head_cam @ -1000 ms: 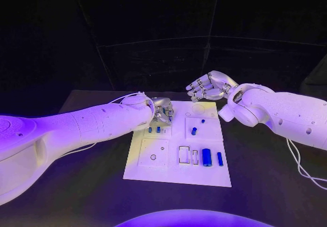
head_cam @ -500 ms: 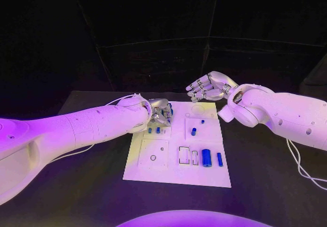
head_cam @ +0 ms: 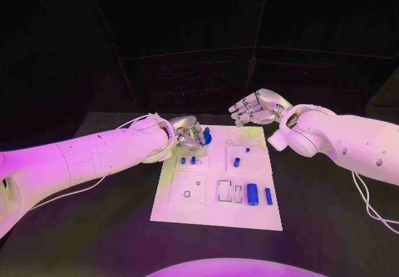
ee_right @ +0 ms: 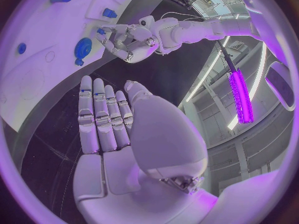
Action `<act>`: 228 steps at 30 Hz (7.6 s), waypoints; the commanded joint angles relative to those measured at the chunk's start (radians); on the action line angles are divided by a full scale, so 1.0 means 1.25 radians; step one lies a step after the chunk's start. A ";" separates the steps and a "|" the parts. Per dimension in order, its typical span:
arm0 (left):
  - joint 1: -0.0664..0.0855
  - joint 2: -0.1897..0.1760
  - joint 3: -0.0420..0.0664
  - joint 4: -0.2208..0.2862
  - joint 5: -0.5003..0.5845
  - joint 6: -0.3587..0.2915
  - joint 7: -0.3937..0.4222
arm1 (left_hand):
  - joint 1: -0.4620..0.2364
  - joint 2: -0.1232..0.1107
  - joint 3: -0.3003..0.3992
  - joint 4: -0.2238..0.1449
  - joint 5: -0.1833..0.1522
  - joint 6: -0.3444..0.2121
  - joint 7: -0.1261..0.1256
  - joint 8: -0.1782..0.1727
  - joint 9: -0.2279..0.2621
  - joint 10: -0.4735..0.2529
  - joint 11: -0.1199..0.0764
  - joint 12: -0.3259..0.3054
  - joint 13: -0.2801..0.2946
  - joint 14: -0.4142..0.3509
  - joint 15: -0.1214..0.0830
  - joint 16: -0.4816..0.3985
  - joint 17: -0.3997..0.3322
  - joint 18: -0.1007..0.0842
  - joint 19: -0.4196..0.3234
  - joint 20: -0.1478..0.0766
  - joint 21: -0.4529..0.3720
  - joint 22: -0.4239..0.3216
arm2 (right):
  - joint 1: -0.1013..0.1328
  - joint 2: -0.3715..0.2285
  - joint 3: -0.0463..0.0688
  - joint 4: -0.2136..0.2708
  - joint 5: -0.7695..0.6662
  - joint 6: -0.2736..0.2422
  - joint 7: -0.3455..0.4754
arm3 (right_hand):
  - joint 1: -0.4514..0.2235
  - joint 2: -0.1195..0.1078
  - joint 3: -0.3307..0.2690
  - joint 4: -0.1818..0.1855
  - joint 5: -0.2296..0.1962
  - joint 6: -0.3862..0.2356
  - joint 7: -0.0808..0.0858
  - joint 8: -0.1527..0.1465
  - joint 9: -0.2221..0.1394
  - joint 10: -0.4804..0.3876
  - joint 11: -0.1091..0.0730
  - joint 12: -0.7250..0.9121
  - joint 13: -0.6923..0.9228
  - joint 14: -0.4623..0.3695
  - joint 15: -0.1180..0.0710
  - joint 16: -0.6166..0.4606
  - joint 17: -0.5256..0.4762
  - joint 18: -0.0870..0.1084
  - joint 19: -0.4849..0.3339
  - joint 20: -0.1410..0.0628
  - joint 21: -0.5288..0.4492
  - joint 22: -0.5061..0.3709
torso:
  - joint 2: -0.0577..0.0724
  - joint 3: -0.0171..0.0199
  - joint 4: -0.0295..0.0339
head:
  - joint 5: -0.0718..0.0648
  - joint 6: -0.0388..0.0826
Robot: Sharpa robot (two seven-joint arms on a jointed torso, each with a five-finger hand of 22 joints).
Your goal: Assemble the parts on the task board
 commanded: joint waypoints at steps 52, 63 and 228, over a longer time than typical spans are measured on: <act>-0.017 -0.024 0.004 -0.034 0.025 0.068 -0.032 | -0.005 -0.022 0.008 -0.005 0.000 0.014 -0.003 -0.013 -0.005 0.019 -0.001 -0.018 -0.010 0.006 -0.001 -0.001 -0.009 -0.007 0.006 -0.001 0.008 0.007 | -0.003 -0.002 0.000 0.003 -0.001 -0.009 0.010 | -0.004 -0.008 0.016 -0.003 -0.005 0.007 0.000 0.002 0.000 0.003 0.000 -0.002 0.000 0.002 -0.005 -0.001 -0.004 0.003 -0.002 -0.003 -0.006 0.000 | 0.002 0.0008 -0.0019 | 0.006 -0.002; -0.017 -0.017 0.004 -0.035 0.025 0.078 -0.037 | -0.015 -0.042 0.005 -0.011 0.000 -0.002 0.002 -0.036 -0.013 0.002 0.007 -0.044 -0.024 0.002 0.004 -0.008 -0.025 -0.006 0.001 0.003 0.000 0.002 | -0.003 0.000 0.000 0.002 -0.001 -0.008 0.010 | -0.004 -0.009 0.019 -0.005 -0.005 0.006 0.000 0.001 0.000 0.003 0.000 -0.002 0.000 0.002 -0.005 -0.001 -0.004 0.003 -0.002 -0.003 -0.006 0.000 | 0.002 0.0009 -0.0020 | 0.006 -0.003; -0.011 -0.226 0.005 0.132 0.860 -0.030 0.295 | -0.037 0.006 -0.002 0.003 0.002 -0.068 0.049 -0.097 -0.014 -0.109 0.046 0.014 -0.024 -0.050 0.035 -0.051 -0.165 0.024 -0.063 0.032 -0.164 -0.140 | -0.097 -0.040 0.001 0.083 -0.771 -0.060 -0.283 | -0.076 -0.051 0.352 -0.175 -0.248 0.164 -0.065 0.008 0.008 0.149 -0.073 -0.023 0.008 0.241 -0.103 0.928 0.703 -0.077 0.219 -0.099 0.968 0.886 | 0.000 -0.0013 -0.0027 | -0.052 -0.013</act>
